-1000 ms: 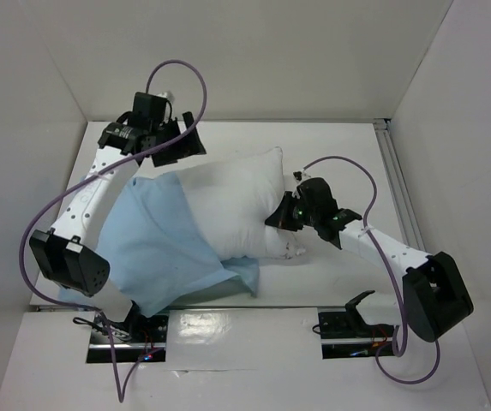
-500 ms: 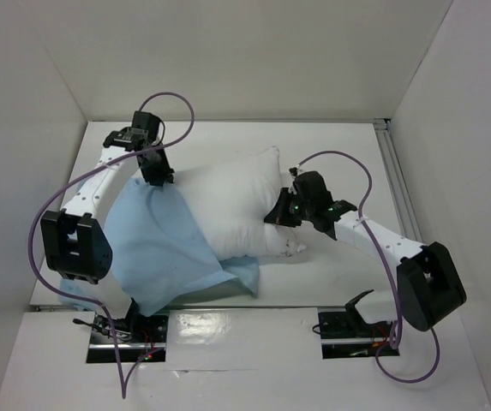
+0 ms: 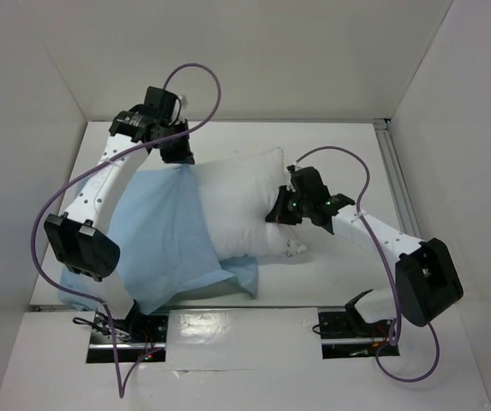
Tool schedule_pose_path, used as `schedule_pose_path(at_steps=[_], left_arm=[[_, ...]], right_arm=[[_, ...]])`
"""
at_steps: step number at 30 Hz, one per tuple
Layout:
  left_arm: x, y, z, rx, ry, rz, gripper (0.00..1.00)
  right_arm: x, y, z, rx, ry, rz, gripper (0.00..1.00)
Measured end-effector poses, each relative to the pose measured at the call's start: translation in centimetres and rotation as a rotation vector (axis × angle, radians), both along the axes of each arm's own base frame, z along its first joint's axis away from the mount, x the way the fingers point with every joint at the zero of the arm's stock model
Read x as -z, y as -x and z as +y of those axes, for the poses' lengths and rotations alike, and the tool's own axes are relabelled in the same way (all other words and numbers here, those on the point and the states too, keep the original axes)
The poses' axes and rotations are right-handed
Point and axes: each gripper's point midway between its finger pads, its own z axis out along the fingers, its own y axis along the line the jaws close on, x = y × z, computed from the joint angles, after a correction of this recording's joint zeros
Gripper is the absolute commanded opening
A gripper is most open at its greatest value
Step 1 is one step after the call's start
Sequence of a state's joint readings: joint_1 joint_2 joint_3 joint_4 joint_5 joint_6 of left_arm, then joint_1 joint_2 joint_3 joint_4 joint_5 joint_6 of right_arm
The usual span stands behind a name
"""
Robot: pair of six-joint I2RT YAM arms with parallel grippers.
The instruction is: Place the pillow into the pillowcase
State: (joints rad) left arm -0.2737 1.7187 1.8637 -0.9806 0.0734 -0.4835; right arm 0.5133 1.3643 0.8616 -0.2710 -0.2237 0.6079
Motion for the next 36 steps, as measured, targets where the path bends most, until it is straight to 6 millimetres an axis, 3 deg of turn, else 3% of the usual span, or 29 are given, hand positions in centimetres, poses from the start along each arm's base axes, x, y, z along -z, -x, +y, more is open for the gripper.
schedule_pose_path(at_steps=[4, 6, 10, 13, 15, 17, 20, 23, 24, 25, 27, 28, 29, 31, 33, 34, 36], left_arm=[[-0.7, 0.4, -4.8, 0.136, 0.024, 0.015, 0.00], [-1.3, 0.0, -7.8, 0.204, 0.066, 0.009, 0.00], [-4.1, -0.8, -14.4, 0.338, 0.207, -0.055, 0.00], [-6.2, -0.6, -18.4, 0.405, 0.326, -0.116, 0.00], [-7.4, -0.5, -20.8, 0.439, 0.407, -0.154, 0.00], [-7.7, 0.1, -22.8, 0.475, 0.468, -0.160, 0.00], [-6.8, 1.3, -25.3, 0.512, 0.522, -0.121, 0.00], [-5.3, 2.6, -26.5, 0.521, 0.536, -0.062, 0.04], [-4.9, 3.1, -26.8, 0.525, 0.539, -0.040, 0.17], [-4.6, 3.5, -27.1, 0.531, 0.537, -0.030, 0.50], [-4.5, 4.2, -27.4, 0.548, 0.538, -0.017, 0.74], [-4.6, 4.6, -27.3, 0.556, 0.538, -0.007, 0.83], [-4.8, 5.1, -27.3, 0.570, 0.537, 0.004, 1.00], [-6.1, 6.0, -27.3, 0.611, 0.550, -0.003, 1.00], [-7.8, 6.8, -26.5, 0.639, 0.549, -0.034, 1.00], [-8.5, 6.9, -25.5, 0.637, 0.527, -0.058, 0.92], [-9.4, 6.6, -22.7, 0.607, 0.492, -0.099, 0.60]], right_arm=[[-1.2, -0.1, -0.6, 0.008, 0.051, 0.003, 0.00], [-2.7, -0.3, -0.8, 0.013, 0.085, -0.009, 0.00], [-7.8, -1.2, -1.1, 0.031, 0.119, -0.106, 0.00], [-12.0, -0.9, -1.2, 0.043, 0.086, -0.220, 0.00], [-13.2, -0.2, -1.3, 0.050, 0.059, -0.261, 0.00], [-12.2, 0.6, -1.2, 0.049, 0.034, -0.255, 0.00], [-6.7, 2.0, -0.4, 0.031, 0.021, -0.157, 0.00], [0.6, 3.7, -0.9, 0.042, 0.088, 0.007, 0.00], [1.5, 4.0, -1.1, 0.055, 0.094, 0.030, 0.09], [1.2, 4.0, -1.2, 0.067, 0.088, 0.026, 0.20], [-0.7, 3.7, -1.2, 0.080, 0.061, -0.020, 0.50], [-2.0, 3.5, -1.5, 0.090, 0.057, -0.047, 0.75], [-3.3, 3.4, -1.9, 0.105, 0.063, -0.073, 0.81], [-5.9, 3.3, -3.2, 0.135, 0.088, -0.120, 0.90], [-8.3, 3.4, -4.5, 0.156, 0.121, -0.159, 0.92], [-9.4, 3.5, -5.2, 0.166, 0.146, -0.174, 0.93], [-12.9, 3.1, -5.5, 0.177, 0.138, -0.237, 0.95]])
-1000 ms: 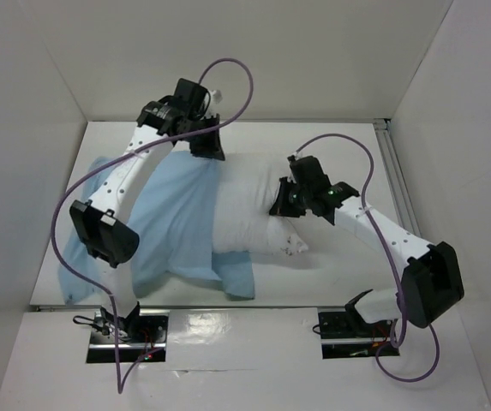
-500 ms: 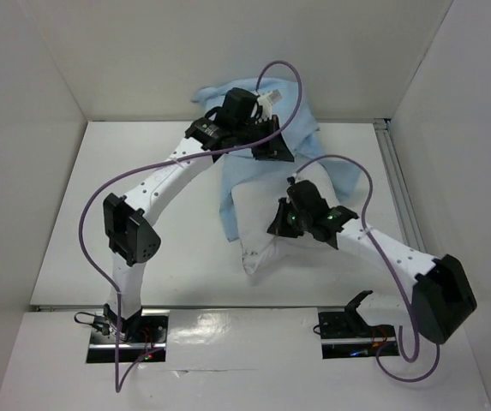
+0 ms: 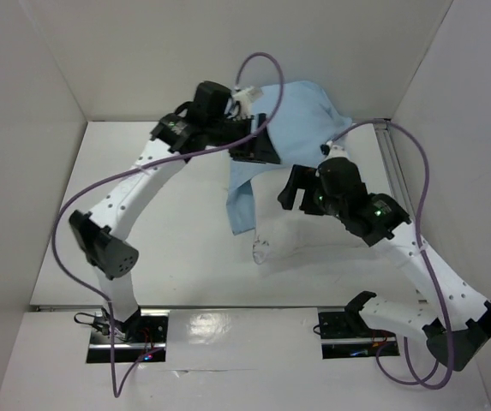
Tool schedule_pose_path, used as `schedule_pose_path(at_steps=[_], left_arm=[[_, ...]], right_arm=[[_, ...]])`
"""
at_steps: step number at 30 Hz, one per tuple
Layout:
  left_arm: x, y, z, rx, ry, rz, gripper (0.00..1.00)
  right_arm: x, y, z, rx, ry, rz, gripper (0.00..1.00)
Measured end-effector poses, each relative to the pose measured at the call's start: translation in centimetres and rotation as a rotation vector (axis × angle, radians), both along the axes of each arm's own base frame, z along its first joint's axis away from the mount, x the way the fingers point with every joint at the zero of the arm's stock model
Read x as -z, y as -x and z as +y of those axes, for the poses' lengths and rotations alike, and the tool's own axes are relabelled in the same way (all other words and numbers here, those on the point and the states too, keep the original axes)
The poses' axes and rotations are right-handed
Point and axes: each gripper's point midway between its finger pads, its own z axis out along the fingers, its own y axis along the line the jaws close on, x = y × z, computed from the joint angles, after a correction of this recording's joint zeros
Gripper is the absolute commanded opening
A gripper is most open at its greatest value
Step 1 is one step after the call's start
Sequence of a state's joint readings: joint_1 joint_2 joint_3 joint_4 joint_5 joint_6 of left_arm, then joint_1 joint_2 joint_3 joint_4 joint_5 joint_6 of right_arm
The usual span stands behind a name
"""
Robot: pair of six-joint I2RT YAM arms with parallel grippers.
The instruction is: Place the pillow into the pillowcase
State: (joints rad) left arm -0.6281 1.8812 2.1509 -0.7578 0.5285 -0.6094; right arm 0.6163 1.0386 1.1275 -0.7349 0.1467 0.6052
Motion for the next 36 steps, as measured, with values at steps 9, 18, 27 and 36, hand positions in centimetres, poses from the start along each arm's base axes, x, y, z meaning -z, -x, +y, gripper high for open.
schedule_pose_path(at_steps=[9, 18, 27, 36], left_arm=[[10.4, -2.1, 16.1, -0.394, -0.228, 0.064, 1.00], [26.2, 1.2, 16.0, -0.389, -0.387, 0.365, 0.98], [30.2, -0.7, 13.7, -0.432, -0.401, 0.390, 0.88], [31.0, -5.0, 12.2, -0.513, -0.363, 0.361, 0.64]], right_arm=[[-7.2, -2.2, -0.7, 0.025, 0.060, -0.120, 0.95], [1.5, -4.1, 3.3, 0.005, 0.284, 0.066, 0.98], [2.6, -3.5, 3.4, 0.047, 0.305, 0.075, 0.98], [3.6, -2.0, 3.8, -0.013, 0.347, 0.109, 1.00]])
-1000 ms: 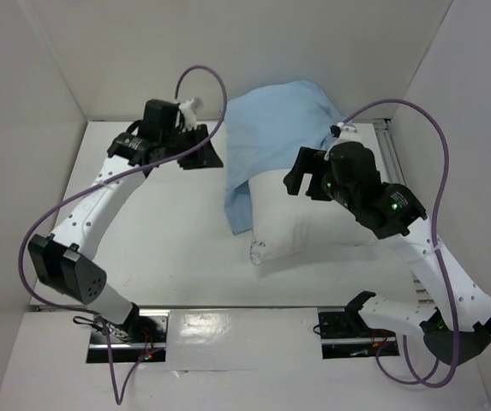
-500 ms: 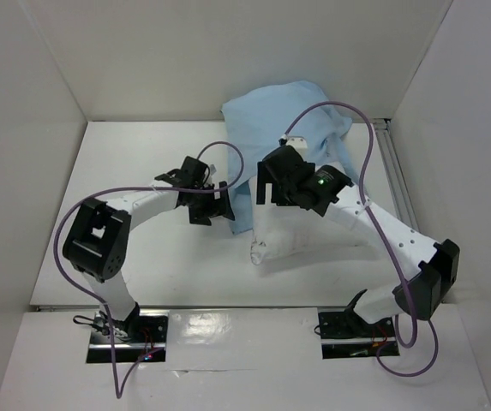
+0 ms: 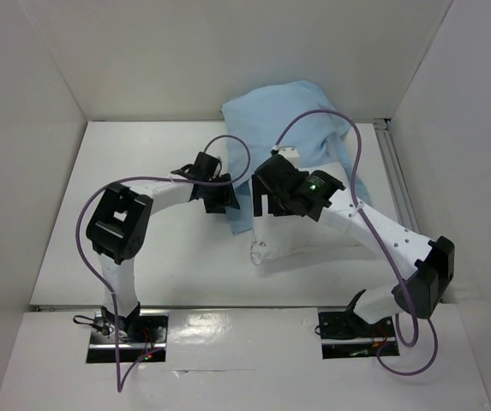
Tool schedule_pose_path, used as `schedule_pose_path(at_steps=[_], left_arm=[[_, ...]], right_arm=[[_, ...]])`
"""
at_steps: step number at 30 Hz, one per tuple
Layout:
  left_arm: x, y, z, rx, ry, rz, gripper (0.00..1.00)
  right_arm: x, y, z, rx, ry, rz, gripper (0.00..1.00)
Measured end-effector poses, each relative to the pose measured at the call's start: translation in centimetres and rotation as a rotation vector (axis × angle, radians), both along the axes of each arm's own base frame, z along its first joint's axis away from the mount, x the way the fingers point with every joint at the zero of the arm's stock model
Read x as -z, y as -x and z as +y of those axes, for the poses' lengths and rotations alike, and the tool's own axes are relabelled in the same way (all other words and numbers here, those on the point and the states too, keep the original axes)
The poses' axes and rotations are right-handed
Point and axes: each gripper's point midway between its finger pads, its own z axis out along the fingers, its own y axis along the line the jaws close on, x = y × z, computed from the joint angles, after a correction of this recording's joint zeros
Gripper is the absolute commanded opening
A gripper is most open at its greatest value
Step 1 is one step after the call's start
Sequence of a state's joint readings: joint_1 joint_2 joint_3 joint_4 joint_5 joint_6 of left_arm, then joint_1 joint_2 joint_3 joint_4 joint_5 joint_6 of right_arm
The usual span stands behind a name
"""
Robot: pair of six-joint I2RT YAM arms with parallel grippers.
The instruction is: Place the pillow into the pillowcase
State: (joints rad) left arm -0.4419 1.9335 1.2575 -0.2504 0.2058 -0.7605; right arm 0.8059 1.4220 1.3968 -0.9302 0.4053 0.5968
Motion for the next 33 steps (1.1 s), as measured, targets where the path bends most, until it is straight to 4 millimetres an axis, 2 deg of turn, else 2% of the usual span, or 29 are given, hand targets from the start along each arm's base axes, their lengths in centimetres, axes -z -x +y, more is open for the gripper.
schedule_pose_path(at_steps=[1, 2, 4, 5, 7, 8, 11, 12, 13, 14, 16, 18, 19, 21, 23, 25, 26, 27, 28, 29, 30, 32, 33], left_arm=[[0.1, -0.6, -0.3, -0.003, 0.009, -0.009, 0.52], [0.3, -1.0, -0.6, -0.001, 0.017, -0.016, 0.23], [1.0, -1.3, -0.9, -0.014, 0.029, -0.004, 0.00], [1.3, -1.2, -1.1, -0.009, 0.040, 0.005, 0.00], [1.1, -1.2, -1.4, -0.005, 0.057, 0.007, 0.00], [1.1, -1.1, -1.5, -0.002, 0.063, 0.009, 0.00], [0.8, -0.7, -1.5, 0.007, 0.076, 0.009, 0.00], [0.5, -0.4, -1.5, 0.012, 0.083, 0.006, 0.00], [-0.2, -0.1, -1.4, 0.017, 0.096, 0.002, 0.00], [-1.4, 0.1, -1.5, 0.025, 0.115, -0.014, 0.00], [-4.7, 0.1, -2.0, 0.046, 0.169, -0.073, 0.00], [-8.8, -0.1, -2.6, 0.072, 0.235, -0.154, 0.00], [-10.9, -0.1, -2.9, 0.085, 0.269, -0.195, 0.00], [-15.7, -0.4, -3.5, 0.103, 0.344, -0.282, 0.00], [-21.2, -0.9, -4.1, 0.120, 0.428, -0.383, 0.00], [-26.2, -0.7, -4.7, 0.156, 0.507, -0.465, 0.00], [-28.7, -0.4, -5.1, 0.187, 0.548, -0.505, 0.00], [-30.7, 0.3, -5.5, 0.219, 0.588, -0.530, 0.00], [-32.3, 1.4, -5.7, 0.256, 0.620, -0.553, 0.00], [-33.1, 2.7, -5.8, 0.287, 0.647, -0.558, 0.00], [-32.9, 4.2, -5.7, 0.307, 0.666, -0.550, 0.00], [-30.0, 7.4, -5.0, 0.320, 0.674, -0.468, 0.00], [-27.7, 8.8, -4.6, 0.315, 0.667, -0.405, 0.00]], right_arm=[[0.3, 0.3, 0.1, -0.010, 0.010, 0.009, 1.00], [0.7, 0.5, 0.3, -0.020, 0.026, 0.021, 1.00], [1.9, 0.7, 0.5, -0.022, 0.055, 0.044, 0.97], [2.6, 0.6, 0.4, -0.013, 0.073, 0.053, 0.91], [4.1, 0.4, -0.2, 0.013, 0.114, 0.062, 0.71], [5.0, 0.3, -0.7, 0.030, 0.135, 0.070, 0.47], [6.7, -1.1, -2.1, 0.092, 0.165, 0.084, 0.07], [7.1, -1.8, -2.5, 0.115, 0.166, 0.088, 0.00], [7.4, -2.6, -2.9, 0.136, 0.173, 0.096, 0.00], [7.4, -3.6, -3.2, 0.154, 0.185, 0.098, 0.00], [6.0, -5.2, -3.1, 0.152, 0.203, 0.076, 0.00], [2.8, -7.2, -2.7, 0.133, 0.211, 0.017, 0.00], [0.2, -8.5, -2.5, 0.126, 0.206, -0.029, 0.00], [-6.1, -11.2, -2.0, 0.124, 0.165, -0.164, 0.00], [-13.8, -13.4, -2.0, 0.143, 0.087, -0.343, 0.00], [-20.2, -13.9, -2.5, 0.166, 0.014, -0.500, 0.00], [-22.5, -13.7, -2.9, 0.178, -0.020, -0.563, 0.00], [-23.8, -13.3, -3.1, 0.184, -0.045, -0.601, 0.00], [-23.8, -12.9, -3.0, 0.180, -0.056, -0.612, 0.00], [-22.6, -12.7, -2.4, 0.166, -0.060, -0.603, 0.00], [-21.0, -12.2, -1.8, 0.146, -0.065, -0.578, 0.00], [-15.6, -11.7, 0.3, 0.092, -0.066, -0.497, 0.00], [-12.4, -11.4, 1.4, 0.063, -0.063, -0.447, 0.00]])
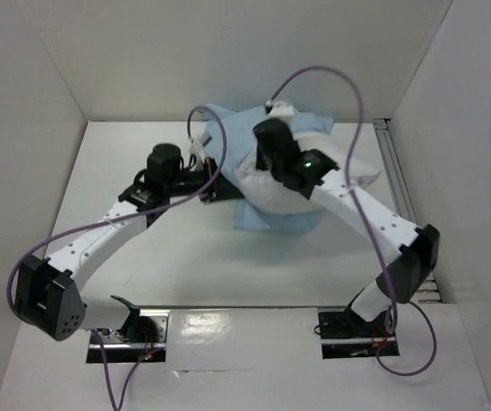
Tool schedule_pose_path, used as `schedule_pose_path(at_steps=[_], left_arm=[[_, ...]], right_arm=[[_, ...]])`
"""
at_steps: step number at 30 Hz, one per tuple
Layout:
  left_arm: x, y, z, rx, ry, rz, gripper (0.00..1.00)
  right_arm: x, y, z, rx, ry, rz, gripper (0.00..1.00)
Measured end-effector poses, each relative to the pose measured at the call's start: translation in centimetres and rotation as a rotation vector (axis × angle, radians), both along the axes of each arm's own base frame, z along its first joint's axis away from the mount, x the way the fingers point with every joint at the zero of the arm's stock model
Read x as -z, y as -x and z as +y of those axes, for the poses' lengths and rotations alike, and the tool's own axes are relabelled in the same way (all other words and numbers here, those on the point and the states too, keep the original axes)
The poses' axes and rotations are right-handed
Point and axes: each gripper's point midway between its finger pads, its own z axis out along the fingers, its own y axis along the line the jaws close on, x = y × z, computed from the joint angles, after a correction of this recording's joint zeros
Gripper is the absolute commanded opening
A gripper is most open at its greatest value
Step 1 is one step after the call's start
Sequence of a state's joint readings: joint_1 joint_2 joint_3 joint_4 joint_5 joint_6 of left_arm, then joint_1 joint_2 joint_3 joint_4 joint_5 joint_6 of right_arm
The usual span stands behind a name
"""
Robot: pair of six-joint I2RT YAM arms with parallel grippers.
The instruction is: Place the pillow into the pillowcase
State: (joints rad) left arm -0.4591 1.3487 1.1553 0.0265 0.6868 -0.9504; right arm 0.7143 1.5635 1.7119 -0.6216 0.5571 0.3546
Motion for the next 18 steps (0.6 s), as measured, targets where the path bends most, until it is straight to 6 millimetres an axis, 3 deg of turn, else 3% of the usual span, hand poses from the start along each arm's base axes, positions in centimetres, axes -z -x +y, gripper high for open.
schedule_pose_path(at_steps=[3, 5, 7, 9, 12, 13, 15, 16, 18], left_arm=[[8.0, 3.5, 1.4, -0.009, -0.095, 0.203, 0.00], [13.0, 5.2, 2.8, -0.050, -0.187, 0.337, 0.00], [14.8, 6.6, 3.8, -0.081, -0.247, 0.386, 0.00], [13.7, 7.2, 4.5, -0.098, -0.255, 0.329, 0.00], [11.0, 8.3, 5.5, -0.106, -0.246, 0.227, 0.00], [10.5, 8.7, 5.8, -0.102, -0.256, 0.207, 0.04], [9.1, 9.2, 6.2, -0.101, -0.268, 0.162, 0.30], [8.9, 9.5, 6.5, -0.098, -0.287, 0.163, 0.63], [7.9, 10.4, 6.5, -0.064, -0.308, 0.154, 0.83]], right_arm=[[11.3, 1.5, 2.4, -0.062, 0.059, 0.198, 0.00], [18.0, 3.5, 2.4, -0.082, 0.101, 0.343, 0.00], [21.6, 5.9, 1.7, -0.104, 0.119, 0.455, 0.00], [21.6, 6.7, 2.1, -0.122, 0.083, 0.476, 0.00], [19.0, 7.0, 2.9, -0.156, 0.010, 0.435, 0.00], [18.1, 7.1, 3.1, -0.170, -0.013, 0.420, 0.00], [16.9, 7.4, 3.6, -0.197, -0.053, 0.398, 0.00], [16.6, 7.7, 3.9, -0.212, -0.069, 0.389, 0.00], [16.7, 8.7, 4.8, -0.253, -0.086, 0.394, 0.00]])
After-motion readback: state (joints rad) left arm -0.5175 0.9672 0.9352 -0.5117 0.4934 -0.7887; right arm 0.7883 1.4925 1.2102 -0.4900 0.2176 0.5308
